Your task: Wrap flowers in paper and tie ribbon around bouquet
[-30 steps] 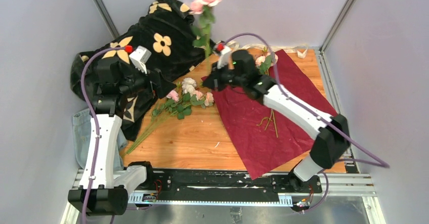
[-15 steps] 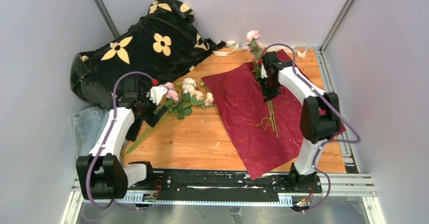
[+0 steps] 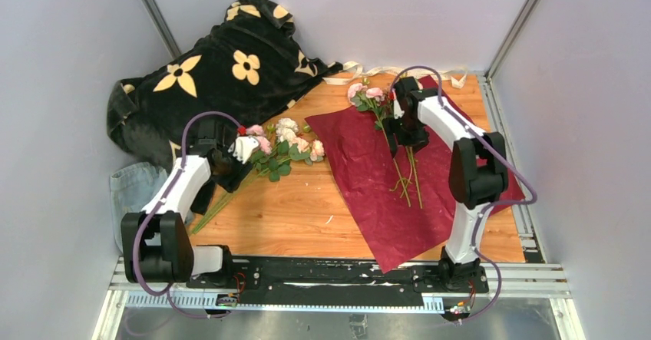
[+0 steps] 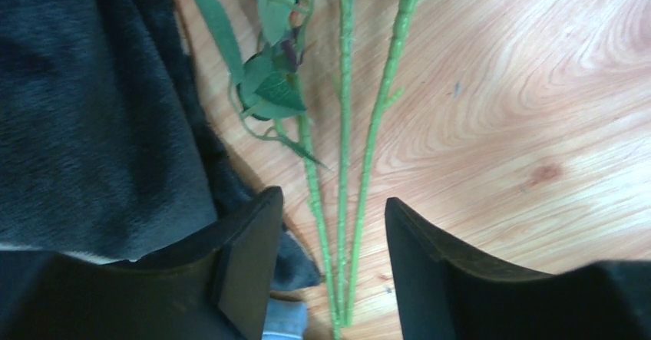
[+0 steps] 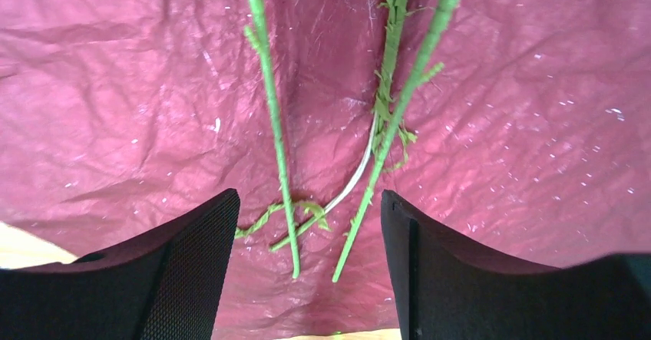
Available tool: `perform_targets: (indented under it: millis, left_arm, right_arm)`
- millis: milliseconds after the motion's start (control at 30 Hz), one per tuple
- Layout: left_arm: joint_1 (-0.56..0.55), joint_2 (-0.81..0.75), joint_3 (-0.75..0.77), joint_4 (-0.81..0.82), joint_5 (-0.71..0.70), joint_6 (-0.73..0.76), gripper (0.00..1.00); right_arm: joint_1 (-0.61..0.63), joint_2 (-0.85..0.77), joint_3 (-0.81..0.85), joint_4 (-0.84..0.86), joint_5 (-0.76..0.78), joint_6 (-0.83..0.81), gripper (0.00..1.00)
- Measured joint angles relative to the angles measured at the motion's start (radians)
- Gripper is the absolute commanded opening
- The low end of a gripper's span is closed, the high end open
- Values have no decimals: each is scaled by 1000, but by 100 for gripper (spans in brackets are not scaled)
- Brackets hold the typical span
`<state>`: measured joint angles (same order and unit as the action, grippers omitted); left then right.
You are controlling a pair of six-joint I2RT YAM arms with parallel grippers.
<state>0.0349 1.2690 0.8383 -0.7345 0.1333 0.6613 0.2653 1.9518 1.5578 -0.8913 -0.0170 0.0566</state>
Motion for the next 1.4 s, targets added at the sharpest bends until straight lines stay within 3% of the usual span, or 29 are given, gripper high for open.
perform_targets:
  millis: [200, 400, 700, 867, 1000, 1133, 1400]
  left_arm:
    - [-63, 77, 9, 32, -16, -41, 44]
    - [-64, 118, 9, 138, -82, -66, 35]
    - [-64, 155, 9, 211, -87, -70, 45]
    - [-64, 213, 8, 216, -77, -70, 43]
    - [-64, 274, 8, 246, -102, -70, 33]
    - [-64, 305, 14, 275, -119, -76, 2]
    - [-60, 276, 53, 219, -118, -122, 0]
  right_arm:
    - [0, -196, -53, 36, 1, -3, 72]
    - [0, -264, -108, 59, 1, -16, 72]
    - [1, -256, -125, 61, 1, -28, 72]
    - [1, -256, -125, 60, 23, -32, 72]
    - [1, -256, -125, 60, 27, -35, 72]
    - [1, -256, -125, 60, 28, -37, 72]
    - [1, -257, -125, 54, 40, -41, 72]
